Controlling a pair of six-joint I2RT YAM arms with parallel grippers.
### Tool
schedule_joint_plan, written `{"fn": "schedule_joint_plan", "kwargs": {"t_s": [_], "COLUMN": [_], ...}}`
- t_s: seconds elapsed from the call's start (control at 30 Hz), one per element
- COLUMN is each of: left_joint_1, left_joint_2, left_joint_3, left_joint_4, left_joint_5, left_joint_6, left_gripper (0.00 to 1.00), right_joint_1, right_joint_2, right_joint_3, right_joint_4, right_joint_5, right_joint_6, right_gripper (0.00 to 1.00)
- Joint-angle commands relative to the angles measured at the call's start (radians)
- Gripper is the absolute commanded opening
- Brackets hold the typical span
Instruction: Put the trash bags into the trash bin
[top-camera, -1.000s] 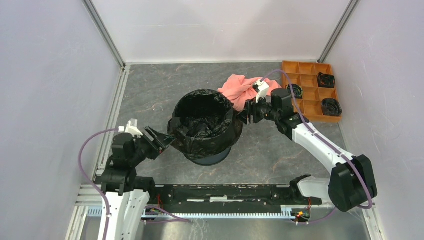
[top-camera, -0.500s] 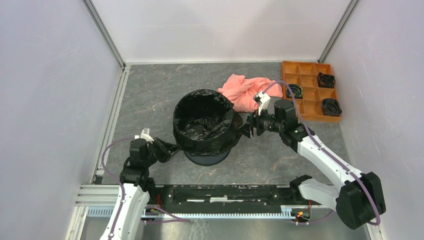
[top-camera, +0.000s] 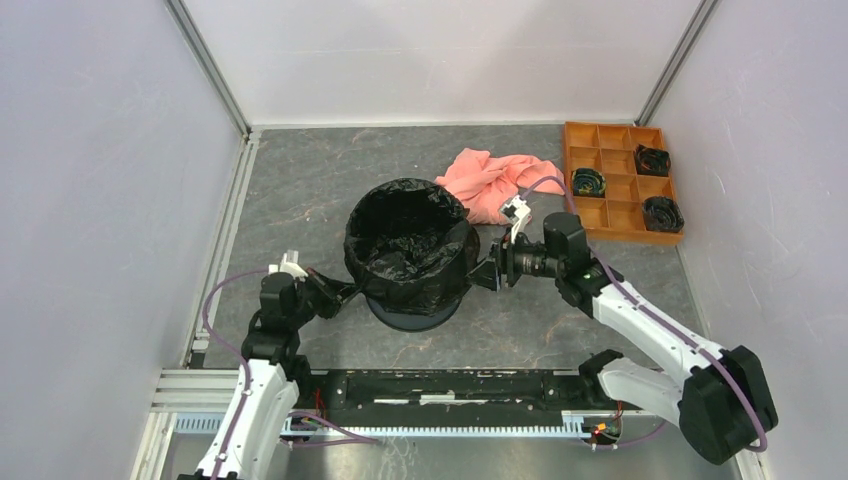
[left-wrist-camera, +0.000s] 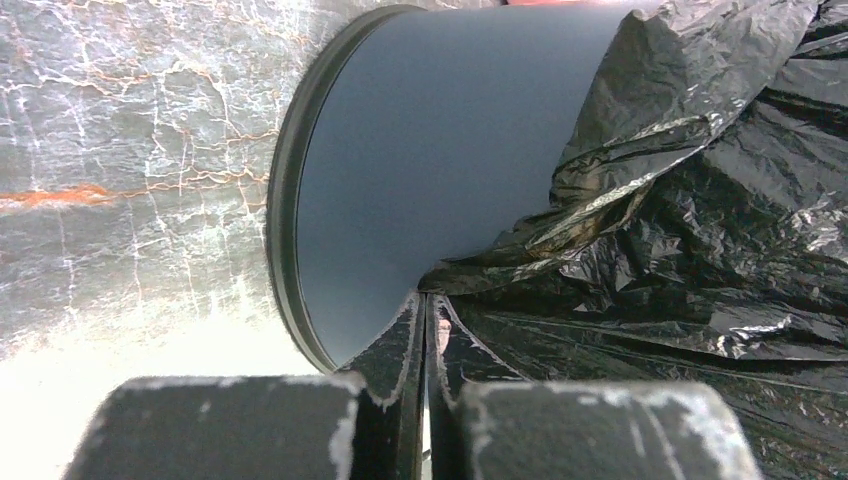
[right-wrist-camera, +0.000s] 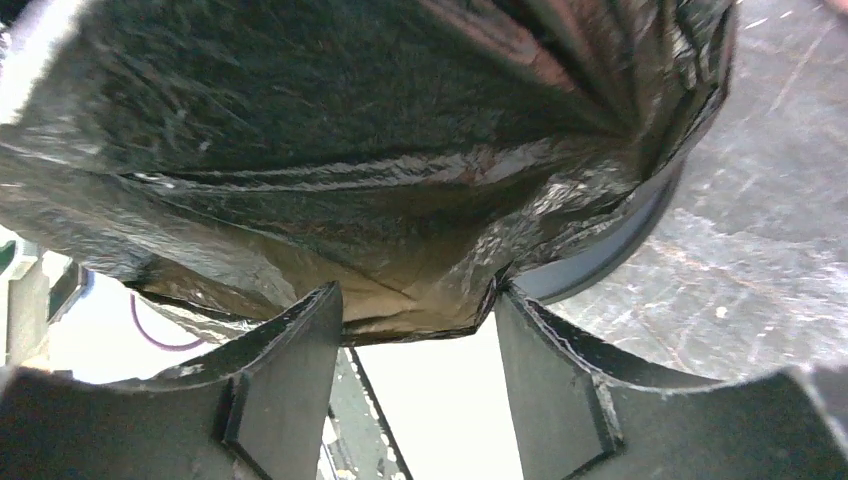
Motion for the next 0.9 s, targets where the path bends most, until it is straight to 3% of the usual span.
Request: {"fn": "schedule_joint_plan", "kwargs": {"t_s": [0.0,0.13,0.33,0.47,0.57,0.73,0.77,0.83,0.87], "left_joint_1": [0.001,0.001,0.001,0.0,0.0,0.0,0.001,0.001,0.001], "left_joint_2": [-0.005,0.026,0.007,0.02,0.045,-0.004,-0.018,-0.04,-0.042], "left_joint_3": [0.023,0.042,0.066,0.099,0.134,0.235,0.271,0.338,0.385], "left_joint_4": [0.012,-0.062,-0.105,-0.11,-0.13,-0.242,-0.28,-0.314,-0.327], "left_joint_5": [-0.036,-0.066,-0.18,-0.24,-0.243,-0.259,-0.278,-0.303,-0.318], "left_joint_6": [0.018,0.047,0.02,0.028,0.041,0.063,0.079,0.111,0.144], "left_gripper": [0.02,0.02,0.02,0.02,0.04,0.28,0.37,0.66,0.75], "right_joint_1": [0.044,0.074,0.084,0.084,0.084,0.081,0.066,-0.012,-0.063], "right_joint_2": [0.045,0.085,0.187,0.24,0.21,0.08,0.055,0.018,0.005], "right_joint_3": [-0.046,-0.101,-0.084,-0.054,-0.034,0.022,0.033,0.052,0.051], "right_joint_4": [0.102,0.179,0.106,0.041,-0.057,-0.224,-0.227,-0.196,-0.149], "right_joint_5": [0.036,0.091,0.244,0.321,0.412,0.591,0.568,0.397,0.3], "right_joint_6": [0.028,0.022,-0.155,-0.241,-0.3,-0.341,-0.329,-0.272,-0.233], "right_gripper": [0.6,0.45,0.29,0.27,0.38,0.69,0.78,0.8,0.82]}}
